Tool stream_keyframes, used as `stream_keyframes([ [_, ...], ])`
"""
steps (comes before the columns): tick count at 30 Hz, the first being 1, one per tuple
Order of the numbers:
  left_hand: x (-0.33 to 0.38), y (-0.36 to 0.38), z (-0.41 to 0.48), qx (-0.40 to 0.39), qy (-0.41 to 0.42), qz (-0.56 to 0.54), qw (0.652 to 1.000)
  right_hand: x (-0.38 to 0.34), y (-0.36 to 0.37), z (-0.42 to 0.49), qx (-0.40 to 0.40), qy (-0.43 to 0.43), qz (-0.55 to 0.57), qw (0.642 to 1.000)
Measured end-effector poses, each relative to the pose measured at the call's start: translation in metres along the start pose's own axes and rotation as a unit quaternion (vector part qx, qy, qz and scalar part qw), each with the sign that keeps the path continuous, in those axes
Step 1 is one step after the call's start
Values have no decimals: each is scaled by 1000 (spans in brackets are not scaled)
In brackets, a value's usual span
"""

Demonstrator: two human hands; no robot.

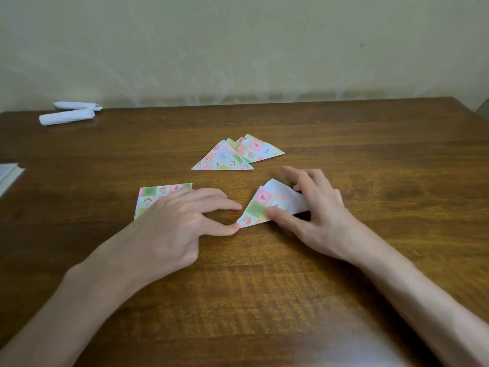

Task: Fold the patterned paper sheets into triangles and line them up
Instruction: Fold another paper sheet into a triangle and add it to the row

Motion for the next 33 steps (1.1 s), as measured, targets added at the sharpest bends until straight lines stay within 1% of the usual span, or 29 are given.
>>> stream_keyframes([
  [5, 19, 2, 4, 5, 17, 12, 1000, -9, 15, -3, 95, -58, -94, 989],
  [7, 23, 4, 5, 11, 22, 10, 1000, -11, 15, 0, 123, -73, -107, 984],
  [8, 24, 5, 5, 14, 22, 7, 1000, -11, 15, 1, 124, -74, -97, 985],
  [11, 25, 5, 5, 15, 20, 2, 1000, -10, 17, 0, 90, -65, -49, 993],
  [14, 23, 5, 6, 14, 16, -2, 1000, -6, 17, 0, 66, -50, -32, 996],
  [23, 18, 7, 6, 13, 13, -6, 1000, -7, 20, 7, 28, 2, -57, 998],
  [25, 17, 7, 7, 15, 15, -7, 1000, -8, 22, 6, 34, -2, -73, 997],
  [29, 18, 6, 8, 18, 18, -8, 1000, -6, 20, 4, 31, -5, -53, 998],
  [33, 20, 6, 8, 18, 16, -24, 999, -5, 20, 5, 26, 2, -69, 997],
])
Point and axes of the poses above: each hand's wrist, its own z-axis towards the middle knuckle, its own y-axis out of the palm, x = y × z, the point moved 1 cm from there along z, towards the middle knuckle, and after that the axes turned 5 degrees about z, right-handed, at the moved point
